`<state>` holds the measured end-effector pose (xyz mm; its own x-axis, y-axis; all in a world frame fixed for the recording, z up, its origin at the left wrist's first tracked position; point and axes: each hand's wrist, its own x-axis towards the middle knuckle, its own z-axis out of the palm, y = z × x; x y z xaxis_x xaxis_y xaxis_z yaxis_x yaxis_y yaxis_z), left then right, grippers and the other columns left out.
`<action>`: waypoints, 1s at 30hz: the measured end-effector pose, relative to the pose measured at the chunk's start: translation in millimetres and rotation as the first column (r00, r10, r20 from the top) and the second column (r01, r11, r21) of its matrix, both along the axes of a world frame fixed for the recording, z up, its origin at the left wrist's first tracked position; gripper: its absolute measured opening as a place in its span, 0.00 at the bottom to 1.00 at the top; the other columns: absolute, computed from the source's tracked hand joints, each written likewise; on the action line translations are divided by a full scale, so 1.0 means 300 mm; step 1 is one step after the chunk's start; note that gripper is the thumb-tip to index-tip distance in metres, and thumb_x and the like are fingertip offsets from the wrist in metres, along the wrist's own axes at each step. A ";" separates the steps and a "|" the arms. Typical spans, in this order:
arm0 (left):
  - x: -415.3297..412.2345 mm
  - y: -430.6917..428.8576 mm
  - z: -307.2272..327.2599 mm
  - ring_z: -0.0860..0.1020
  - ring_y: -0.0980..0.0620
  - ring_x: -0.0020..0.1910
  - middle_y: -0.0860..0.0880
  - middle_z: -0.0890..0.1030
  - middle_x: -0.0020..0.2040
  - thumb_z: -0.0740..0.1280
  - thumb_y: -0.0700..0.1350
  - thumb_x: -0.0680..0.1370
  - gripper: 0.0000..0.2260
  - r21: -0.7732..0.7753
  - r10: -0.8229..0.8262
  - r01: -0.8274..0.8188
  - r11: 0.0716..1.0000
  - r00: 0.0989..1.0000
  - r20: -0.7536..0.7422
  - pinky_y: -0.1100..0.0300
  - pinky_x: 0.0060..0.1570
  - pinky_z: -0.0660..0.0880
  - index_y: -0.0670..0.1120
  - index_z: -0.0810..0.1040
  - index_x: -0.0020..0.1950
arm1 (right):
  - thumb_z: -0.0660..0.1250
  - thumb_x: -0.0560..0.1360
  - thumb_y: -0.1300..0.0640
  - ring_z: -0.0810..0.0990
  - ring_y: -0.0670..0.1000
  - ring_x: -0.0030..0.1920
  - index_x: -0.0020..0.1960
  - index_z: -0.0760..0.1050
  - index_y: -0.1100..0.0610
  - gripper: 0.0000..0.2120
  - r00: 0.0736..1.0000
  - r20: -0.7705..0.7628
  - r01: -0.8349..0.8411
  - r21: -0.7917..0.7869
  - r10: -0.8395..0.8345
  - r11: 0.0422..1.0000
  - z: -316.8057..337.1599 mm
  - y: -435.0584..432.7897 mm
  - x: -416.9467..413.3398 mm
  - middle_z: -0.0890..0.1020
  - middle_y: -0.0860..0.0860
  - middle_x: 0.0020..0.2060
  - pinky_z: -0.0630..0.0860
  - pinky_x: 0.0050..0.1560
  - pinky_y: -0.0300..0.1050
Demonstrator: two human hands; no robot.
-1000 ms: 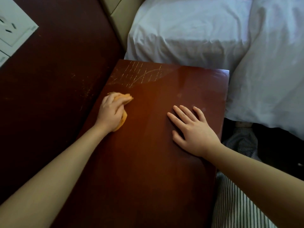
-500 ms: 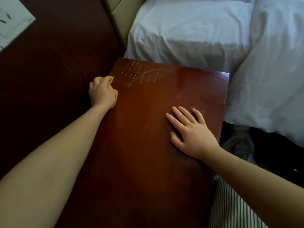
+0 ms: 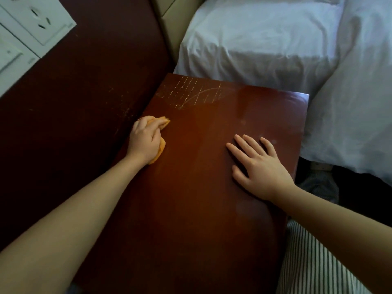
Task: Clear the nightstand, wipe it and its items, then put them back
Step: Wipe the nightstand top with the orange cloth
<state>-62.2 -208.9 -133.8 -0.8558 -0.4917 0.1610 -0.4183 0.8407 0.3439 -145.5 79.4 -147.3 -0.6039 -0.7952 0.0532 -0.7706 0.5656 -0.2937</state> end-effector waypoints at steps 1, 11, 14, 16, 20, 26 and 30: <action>-0.025 0.007 -0.001 0.65 0.45 0.64 0.45 0.70 0.66 0.55 0.41 0.80 0.16 -0.013 0.093 -0.093 0.996 0.996 0.006 0.52 0.62 0.64 0.51 0.73 0.67 | 0.48 0.74 0.43 0.63 0.56 0.72 0.72 0.67 0.52 0.29 1.000 0.001 0.001 0.001 -0.001 1.000 0.001 0.000 0.000 0.67 0.55 0.71 0.52 0.71 0.59; -0.104 0.191 0.001 0.64 0.46 0.66 0.47 0.68 0.68 0.55 0.42 0.81 0.16 0.032 0.104 -0.105 0.994 0.994 0.036 0.52 0.63 0.65 0.53 0.72 0.66 | 0.41 0.73 0.41 0.56 0.52 0.75 0.74 0.62 0.49 0.33 0.999 0.052 0.008 -0.001 -0.008 1.000 0.015 0.003 -0.003 0.62 0.52 0.74 0.44 0.73 0.54; 0.019 0.247 0.009 0.66 0.46 0.64 0.47 0.71 0.65 0.56 0.41 0.79 0.17 0.067 -0.115 0.112 0.991 0.993 0.039 0.52 0.61 0.66 0.54 0.74 0.64 | 0.38 0.72 0.40 0.54 0.51 0.76 0.75 0.59 0.48 0.35 0.998 0.059 0.001 0.016 -0.002 1.000 0.022 0.005 -0.003 0.59 0.51 0.75 0.42 0.74 0.52; 0.107 0.246 0.017 0.67 0.47 0.62 0.47 0.72 0.63 0.56 0.44 0.78 0.17 0.071 -0.222 0.219 0.973 0.974 0.049 0.53 0.60 0.64 0.55 0.76 0.63 | 0.39 0.72 0.41 0.55 0.52 0.75 0.75 0.60 0.49 0.34 0.998 0.057 0.001 0.010 -0.002 1.000 0.021 0.005 -0.002 0.60 0.51 0.75 0.43 0.74 0.53; 0.167 0.141 0.027 0.67 0.46 0.62 0.48 0.72 0.64 0.53 0.47 0.78 0.18 0.026 -0.178 0.176 0.984 0.977 0.117 0.51 0.60 0.65 0.56 0.74 0.65 | 0.42 0.73 0.42 0.59 0.54 0.74 0.73 0.64 0.50 0.32 0.999 0.049 0.011 -0.012 -0.010 1.000 0.015 0.002 0.001 0.64 0.53 0.73 0.47 0.73 0.55; -0.020 0.156 0.013 0.63 0.44 0.68 0.45 0.67 0.69 0.55 0.43 0.81 0.16 -0.060 0.466 -0.462 0.885 0.883 0.064 0.49 0.66 0.62 0.52 0.70 0.69 | 0.41 0.73 0.43 0.58 0.52 0.75 0.73 0.64 0.50 0.32 0.998 0.056 0.015 -0.012 -0.015 1.000 0.017 0.001 0.001 0.63 0.52 0.73 0.46 0.73 0.54; -0.154 0.215 0.010 0.61 0.44 0.69 0.46 0.65 0.70 0.56 0.44 0.81 0.17 -0.011 0.543 -0.543 0.840 0.838 0.048 0.48 0.68 0.59 0.52 0.68 0.69 | 0.38 0.73 0.42 0.56 0.51 0.75 0.74 0.62 0.49 0.33 0.997 0.070 0.015 -0.023 -0.013 1.000 0.020 0.003 -0.001 0.61 0.50 0.74 0.43 0.73 0.52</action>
